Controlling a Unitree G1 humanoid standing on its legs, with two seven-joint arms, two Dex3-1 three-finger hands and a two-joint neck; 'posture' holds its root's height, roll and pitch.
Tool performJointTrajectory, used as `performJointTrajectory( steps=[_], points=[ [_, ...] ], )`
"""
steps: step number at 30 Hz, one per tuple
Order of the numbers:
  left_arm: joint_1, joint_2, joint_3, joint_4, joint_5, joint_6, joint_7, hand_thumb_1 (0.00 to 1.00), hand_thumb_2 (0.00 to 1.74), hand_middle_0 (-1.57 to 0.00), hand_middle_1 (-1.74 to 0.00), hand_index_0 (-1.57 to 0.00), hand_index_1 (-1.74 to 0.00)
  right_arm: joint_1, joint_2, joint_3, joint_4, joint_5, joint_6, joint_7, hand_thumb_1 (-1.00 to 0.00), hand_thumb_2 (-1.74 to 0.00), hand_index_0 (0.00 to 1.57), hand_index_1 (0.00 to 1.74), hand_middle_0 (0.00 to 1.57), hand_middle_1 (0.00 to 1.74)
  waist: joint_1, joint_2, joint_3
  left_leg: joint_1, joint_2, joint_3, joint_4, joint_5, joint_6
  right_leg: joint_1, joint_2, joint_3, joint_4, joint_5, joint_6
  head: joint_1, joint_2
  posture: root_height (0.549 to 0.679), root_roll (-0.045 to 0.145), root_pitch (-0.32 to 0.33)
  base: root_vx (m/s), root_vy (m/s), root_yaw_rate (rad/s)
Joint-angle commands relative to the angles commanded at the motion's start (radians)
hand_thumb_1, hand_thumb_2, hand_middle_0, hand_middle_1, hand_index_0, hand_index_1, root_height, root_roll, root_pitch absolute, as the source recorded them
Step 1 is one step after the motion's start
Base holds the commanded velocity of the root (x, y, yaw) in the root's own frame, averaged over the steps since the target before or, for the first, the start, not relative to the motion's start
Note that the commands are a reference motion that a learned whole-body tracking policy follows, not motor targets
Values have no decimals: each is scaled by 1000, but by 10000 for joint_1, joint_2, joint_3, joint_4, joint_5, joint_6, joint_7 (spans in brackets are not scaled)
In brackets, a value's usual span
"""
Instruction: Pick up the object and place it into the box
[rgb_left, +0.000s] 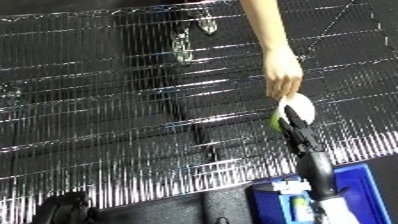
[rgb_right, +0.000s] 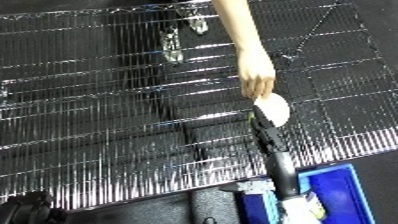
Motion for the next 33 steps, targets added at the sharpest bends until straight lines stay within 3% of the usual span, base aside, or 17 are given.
performJointTrajectory(
  steps=[6, 12, 26, 33],
  points=[
    [49, 21, 17, -30, 32, 3, -42, 1000, 1740, -1570, -1740, -1570, -1740, 40, 76, -21, 90, 17, -119, -202, 0, 0, 0, 0, 0, 0, -40, -10, 26, 32, 18, 85, -29, -21, 10, -44, -50, 43, -91, 95, 95, 172, 151, 664, 33, -80, -2, -6, -51],
    [99, 61, 104, -37, 124, 7, -157, 1000, 1740, -1570, -1740, -1570, -1740, 107, 140, -193, 65, 201, -377, -524, 0, 0, 0, 0, 0, 0, -137, -33, 54, 11, 90, 213, 110, -112, 9, -84, -32, 111, -90, 130, 130, 711, 615, 664, 31, -80, -2, -30, -106],
    [123, 171, 227, -55, 166, 128, -256, 1000, 1740, -1570, -1740, -1570, -1740, 246, -101, -862, 229, 567, -704, -1013, 0, 0, 0, 0, 0, 0, -501, 142, 135, -220, 177, 319, 598, -322, 20, -305, 178, 335, 307, -53, -50, 1591, 469, 661, 35, -82, 15, -30, -89],
    [142, 156, 156, -80, 220, 132, -246, 1000, 1740, -1570, -1740, -1570, -1740, 292, -132, -908, 286, 756, -755, -969, 0, 0, 0, 0, 0, 0, -610, 227, 135, -437, 205, 329, 826, -379, 4, -497, 227, 374, 523, -144, -143, 1854, 506, 660, 40, -75, 19, -45, -53]
  ],
)
